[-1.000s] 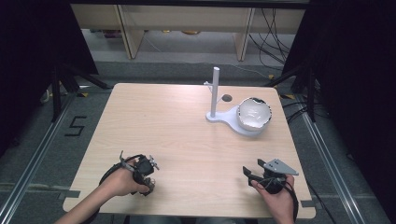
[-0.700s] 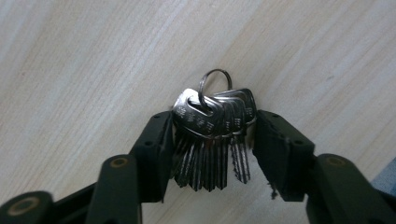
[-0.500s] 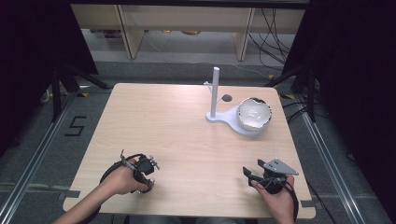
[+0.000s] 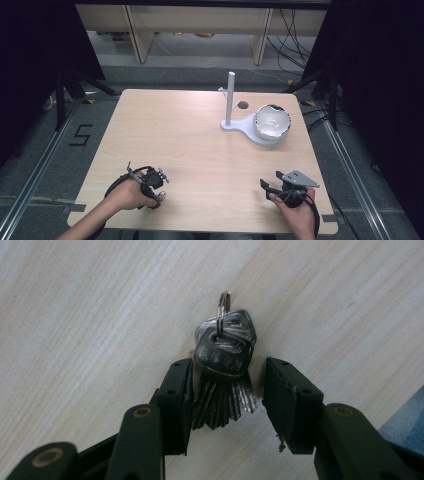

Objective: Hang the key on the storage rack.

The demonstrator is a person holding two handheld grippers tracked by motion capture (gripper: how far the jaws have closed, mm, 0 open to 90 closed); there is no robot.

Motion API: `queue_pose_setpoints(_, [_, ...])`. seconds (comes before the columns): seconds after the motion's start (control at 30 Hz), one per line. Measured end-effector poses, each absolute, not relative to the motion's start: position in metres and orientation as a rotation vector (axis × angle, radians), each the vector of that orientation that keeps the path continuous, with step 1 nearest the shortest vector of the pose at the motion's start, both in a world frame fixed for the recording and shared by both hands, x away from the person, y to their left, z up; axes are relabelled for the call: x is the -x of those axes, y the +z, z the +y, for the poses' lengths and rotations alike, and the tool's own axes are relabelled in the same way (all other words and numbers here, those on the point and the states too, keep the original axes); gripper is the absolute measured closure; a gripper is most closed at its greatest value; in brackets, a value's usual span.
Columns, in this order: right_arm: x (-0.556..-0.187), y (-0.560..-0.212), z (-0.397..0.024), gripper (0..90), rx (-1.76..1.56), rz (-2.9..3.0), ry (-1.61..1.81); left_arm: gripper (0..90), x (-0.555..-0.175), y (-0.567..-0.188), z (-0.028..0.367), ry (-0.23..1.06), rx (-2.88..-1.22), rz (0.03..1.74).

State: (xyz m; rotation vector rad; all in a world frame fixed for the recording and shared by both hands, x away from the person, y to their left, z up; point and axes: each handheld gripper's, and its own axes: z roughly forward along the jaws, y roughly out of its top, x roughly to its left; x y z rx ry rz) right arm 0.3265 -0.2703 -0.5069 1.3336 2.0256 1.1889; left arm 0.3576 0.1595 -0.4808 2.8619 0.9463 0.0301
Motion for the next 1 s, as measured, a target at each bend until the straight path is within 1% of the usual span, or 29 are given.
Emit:
queue_pose_setpoints(0.03, [-0.326, -0.507, -0.27, 31.3, -1.335, 2.029, 1.188, 57.6, -0.358, -0.479, 0.16, 0.025, -2.892, 0.942])
queue_pose_setpoints(0.1, [-0.327, -0.508, -0.269, 31.2, -1.328, 2.027, 1.196, 60.7, -0.358, -0.479, 0.16, 0.028, -2.896, 0.942])
queue_pose_setpoints(0.13, [-0.327, -0.508, -0.269, 31.2, -1.328, 2.027, 1.196, 60.7, -0.357, -0.479, 0.159, 0.024, -2.892, 0.951])
queue_pose_setpoints(0.17, [-0.327, -0.508, -0.269, 31.2, -1.328, 2.027, 1.196, 67.8, -0.357, -0.48, 0.158, 0.031, -2.9, 0.931])
queue_pose_setpoints(0.27, [-0.327, -0.508, -0.269, 31.2, -1.328, 2.029, 1.194, 74.0, -0.354, -0.479, 0.153, 0.027, -2.91, 0.933])
queue_pose_setpoints(0.37, [-0.326, -0.507, -0.27, 31.2, -1.334, 2.03, 1.188, 75.0, -0.354, -0.479, 0.153, 0.03, -2.911, 0.918])
queue_pose_setpoints(0.4, [-0.327, -0.507, -0.27, 31.2, -1.33, 2.027, 1.193, 74.3, -0.354, -0.48, 0.154, 0.024, -2.9, 0.929])
queue_pose_setpoints(0.5, [-0.328, -0.507, -0.273, 31.2, -1.288, 2.033, 1.186, 66.1, -0.354, -0.479, 0.155, 0.022, -2.889, 0.933])
queue_pose_setpoints(0.53, [-0.328, -0.507, -0.273, 31.2, -1.288, 2.033, 1.186, 66.1, -0.354, -0.478, 0.156, 0.028, -2.888, 0.925])
queue_pose_setpoints(0.63, [-0.329, -0.508, -0.272, 31.3, -1.291, 2.033, 1.189, 57.8, -0.353, -0.468, 0.155, 0.047, -2.827, 0.901])
queue_pose_setpoints(0.7, [-0.329, -0.508, -0.272, 31.6, -1.28, 2.029, 1.194, 54.8, -0.354, -0.464, 0.154, 0.038, -2.816, 0.893])
queue_pose_setpoints(0.73, [-0.329, -0.508, -0.272, 31.6, -1.28, 2.029, 1.194, 54.8, -0.355, -0.463, 0.154, 0.04, -2.808, 0.888])
queue_pose_setpoints(0.83, [-0.328, -0.506, -0.271, 31.7, -1.29, 2.014, 1.207, 50.4, -0.357, -0.462, 0.152, 0.059, -2.789, 0.885])
queue_pose_setpoints(1.0, [-0.329, -0.507, -0.273, 31.5, -1.269, 2.01, 1.198, 49.1, -0.361, -0.463, 0.149, 0.056, -2.771, 0.87])
